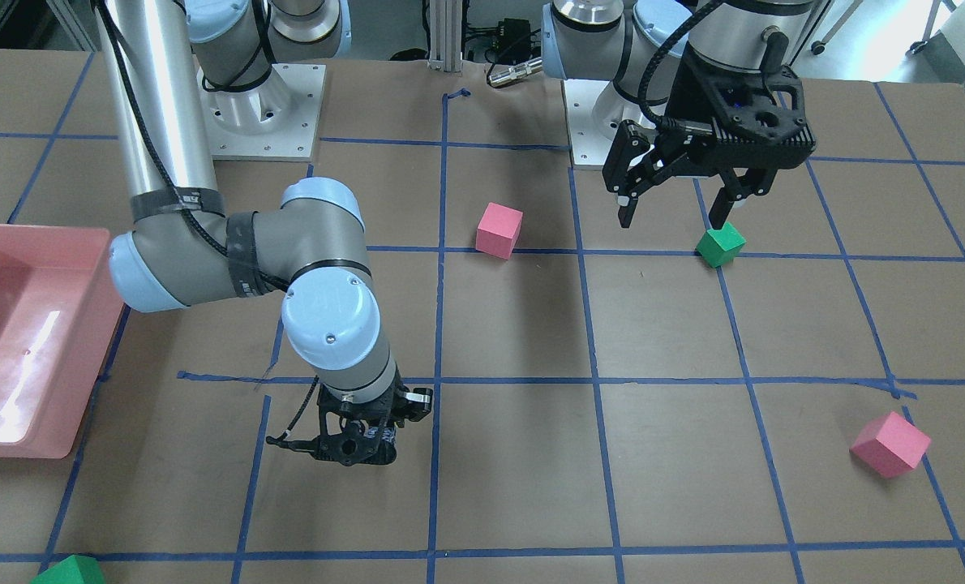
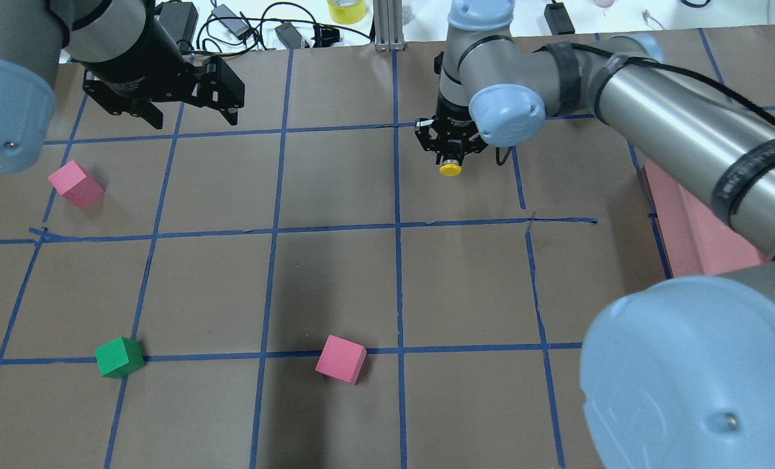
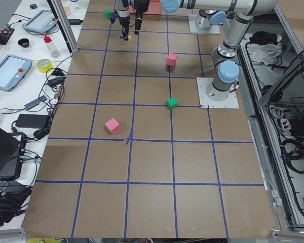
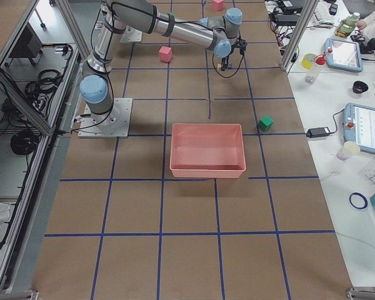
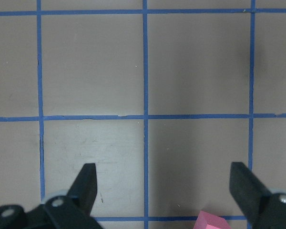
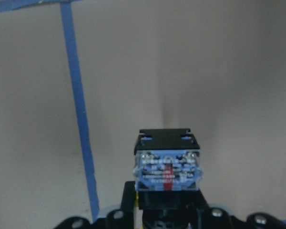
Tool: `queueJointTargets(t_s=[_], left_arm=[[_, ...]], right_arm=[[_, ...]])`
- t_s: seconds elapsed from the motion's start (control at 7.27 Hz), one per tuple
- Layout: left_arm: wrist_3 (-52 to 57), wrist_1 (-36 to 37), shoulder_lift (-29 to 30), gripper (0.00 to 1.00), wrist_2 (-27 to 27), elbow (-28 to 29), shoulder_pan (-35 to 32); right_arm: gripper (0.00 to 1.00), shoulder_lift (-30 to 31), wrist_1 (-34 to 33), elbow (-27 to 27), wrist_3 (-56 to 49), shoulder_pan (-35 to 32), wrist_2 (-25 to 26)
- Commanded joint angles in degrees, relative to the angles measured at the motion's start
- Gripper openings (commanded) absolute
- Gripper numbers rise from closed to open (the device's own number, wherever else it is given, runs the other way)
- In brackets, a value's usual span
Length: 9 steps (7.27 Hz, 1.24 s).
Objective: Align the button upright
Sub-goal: 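Lift the button out of the tray and carry it toward the table center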
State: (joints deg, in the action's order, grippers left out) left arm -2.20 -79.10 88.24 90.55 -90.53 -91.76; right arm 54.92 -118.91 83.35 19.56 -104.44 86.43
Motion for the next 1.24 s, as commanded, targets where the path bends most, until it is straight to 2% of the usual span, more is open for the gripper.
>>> queueJointTargets(t_s=[0.0, 0.28, 0.55, 0.69, 0.83, 1.1], left_arm=[[0.0, 0.0, 0.0, 1.00, 0.1, 0.0, 0.0], [0.1, 0.0, 0.0, 1.00, 0.2, 0.0, 0.0], [-0.2, -0.1, 0.4, 1.00, 0.3, -0.1, 0.0], [-0.4, -0.1, 0.5, 1.00, 0.3, -0.1, 0.0], [-0.4, 0.1, 0.5, 1.00, 0.4, -0.8, 0.0], [-0.4, 1.6, -0.1, 1.00, 0.4, -2.5, -0.2]], right_arm=[[0.00, -3.8, -3.3, -1.1, 4.1, -3.0, 0.0], [0.00, -6.2, -3.3, -3.7, 7.8, -5.7, -0.2], [0.01, -6.3, -3.3, -3.8, 7.2, -5.8, -0.2], [0.89, -6.3, -3.4, -3.8, 6.5, -5.8, 0.0], [0.98, -5.9, -3.6, -3.6, 5.8, -5.7, 0.1], [1.00, -3.5, -2.9, -3.3, 2.8, -5.7, 1.5]])
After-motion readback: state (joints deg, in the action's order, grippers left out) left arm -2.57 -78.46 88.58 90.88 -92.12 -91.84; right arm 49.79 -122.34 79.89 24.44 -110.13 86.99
